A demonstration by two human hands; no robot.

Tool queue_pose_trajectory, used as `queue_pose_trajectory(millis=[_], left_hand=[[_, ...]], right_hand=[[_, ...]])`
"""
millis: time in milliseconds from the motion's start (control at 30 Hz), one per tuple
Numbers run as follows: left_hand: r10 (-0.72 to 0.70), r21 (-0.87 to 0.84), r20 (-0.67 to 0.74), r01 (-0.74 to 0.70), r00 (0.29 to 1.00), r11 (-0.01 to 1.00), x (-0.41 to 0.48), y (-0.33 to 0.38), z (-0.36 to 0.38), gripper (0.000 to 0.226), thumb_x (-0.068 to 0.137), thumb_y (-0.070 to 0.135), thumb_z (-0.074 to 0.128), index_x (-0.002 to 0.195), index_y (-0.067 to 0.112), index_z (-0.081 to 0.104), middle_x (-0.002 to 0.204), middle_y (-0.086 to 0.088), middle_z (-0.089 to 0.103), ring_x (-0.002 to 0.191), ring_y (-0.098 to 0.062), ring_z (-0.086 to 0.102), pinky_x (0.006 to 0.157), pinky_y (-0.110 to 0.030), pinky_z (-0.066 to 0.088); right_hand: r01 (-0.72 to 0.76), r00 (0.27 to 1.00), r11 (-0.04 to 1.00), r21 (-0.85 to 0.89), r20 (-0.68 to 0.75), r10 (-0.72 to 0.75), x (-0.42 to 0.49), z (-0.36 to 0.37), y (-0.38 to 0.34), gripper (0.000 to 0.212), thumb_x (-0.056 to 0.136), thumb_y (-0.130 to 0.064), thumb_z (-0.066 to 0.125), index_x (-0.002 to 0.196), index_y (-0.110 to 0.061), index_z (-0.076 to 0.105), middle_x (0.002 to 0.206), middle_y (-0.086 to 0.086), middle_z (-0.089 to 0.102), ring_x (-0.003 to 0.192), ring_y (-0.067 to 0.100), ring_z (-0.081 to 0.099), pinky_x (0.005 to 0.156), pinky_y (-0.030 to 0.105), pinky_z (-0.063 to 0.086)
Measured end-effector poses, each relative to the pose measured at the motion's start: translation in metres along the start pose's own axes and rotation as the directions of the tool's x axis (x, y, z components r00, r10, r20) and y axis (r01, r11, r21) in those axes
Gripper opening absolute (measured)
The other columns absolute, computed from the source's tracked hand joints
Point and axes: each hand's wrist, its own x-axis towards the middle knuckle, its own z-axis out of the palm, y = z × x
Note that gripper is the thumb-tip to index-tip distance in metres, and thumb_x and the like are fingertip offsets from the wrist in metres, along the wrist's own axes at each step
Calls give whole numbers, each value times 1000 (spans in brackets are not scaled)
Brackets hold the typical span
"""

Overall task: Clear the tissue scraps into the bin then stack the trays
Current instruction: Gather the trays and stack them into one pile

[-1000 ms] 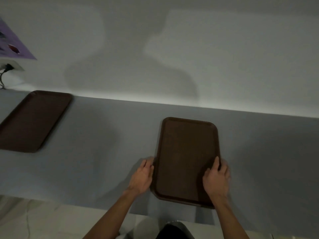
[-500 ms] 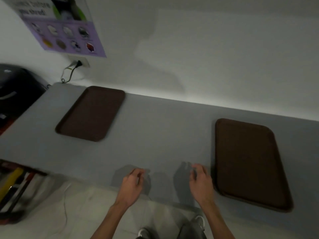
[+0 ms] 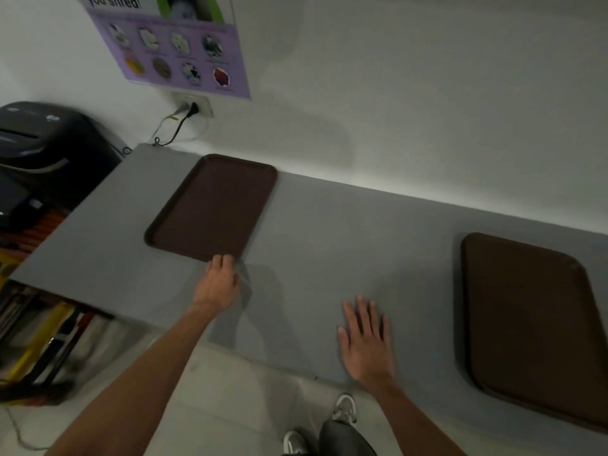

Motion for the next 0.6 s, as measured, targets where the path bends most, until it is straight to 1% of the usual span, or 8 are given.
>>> queue_pose_trajectory(millis=[133, 200, 267, 300, 367, 467, 567, 600], left_hand=[[-57, 82, 82, 50, 995, 995, 28, -16, 11, 47, 102, 26, 55, 140, 0, 45, 137, -26, 45, 130, -47, 47, 107, -54, 40], [-30, 184, 88, 13, 996, 983, 32, -20, 20, 41, 103, 23, 53, 136, -2, 49, 132, -26, 47, 124, -47, 50, 108, -54, 39], [30, 303, 30, -38, 999, 952, 32, -18, 26, 34, 97, 15, 61, 128, 0, 56, 123, -23, 53, 116, -45, 55, 107, -58, 40], [61, 347, 5, -59, 998, 936, 30, -16, 27, 30, 94, 11, 64, 123, 3, 58, 118, -21, 55, 111, -44, 57, 103, -59, 44], [147, 398, 6, -137, 989, 907, 23, -7, 30, 29, 89, 3, 63, 117, 8, 60, 113, -16, 56, 105, -40, 58, 86, -57, 54], [306, 400, 40, -296, 951, 867, 7, 12, 42, 33, 84, 1, 62, 117, 6, 64, 108, -14, 59, 98, -39, 60, 63, -49, 58], [372, 356, 41, -361, 927, 862, -21, 40, 58, 25, 85, 12, 72, 109, 11, 66, 103, -9, 60, 93, -34, 63, 58, -43, 58], [384, 325, 37, -374, 923, 868, -33, 50, 65, 18, 88, 20, 69, 105, 14, 66, 100, -7, 60, 91, -32, 65, 57, -41, 58]], right_hand=[[-16, 1000, 1000, -27, 12, 16, -1, -2, -2, 67, 106, -51, 36, 168, -30, 21, 177, 5, 14, 163, 32, 13, 129, 59, 11], [-19, 1000, 1000, -19, 23, 19, -2, -4, -2, 66, 108, -51, 33, 168, -30, 21, 177, 4, 13, 163, 32, 11, 129, 60, 11], [-32, 999, 999, -12, 35, 32, -2, -5, -3, 65, 108, -52, 31, 168, -31, 19, 177, 3, 10, 163, 32, 8, 129, 60, 10], [-37, 999, 999, -2, 38, 37, -2, -5, -3, 65, 108, -52, 31, 168, -31, 19, 178, 3, 9, 164, 32, 7, 129, 60, 10], [-39, 998, 999, 22, 44, 38, -2, -6, -4, 64, 108, -52, 31, 168, -32, 20, 178, 3, 8, 164, 32, 6, 129, 60, 11], [-49, 997, 998, 35, 64, 47, -1, -8, -4, 64, 108, -53, 29, 168, -33, 19, 178, 1, 7, 164, 30, 4, 128, 60, 9], [-78, 993, 994, 70, 98, 72, 4, -10, -6, 61, 109, -56, 25, 166, -37, 21, 177, -2, 12, 164, 29, 6, 128, 59, 7], [-96, 992, 991, 96, 95, 87, 7, -11, -7, 58, 109, -56, 24, 164, -38, 26, 175, -3, 17, 163, 29, 9, 127, 59, 9]])
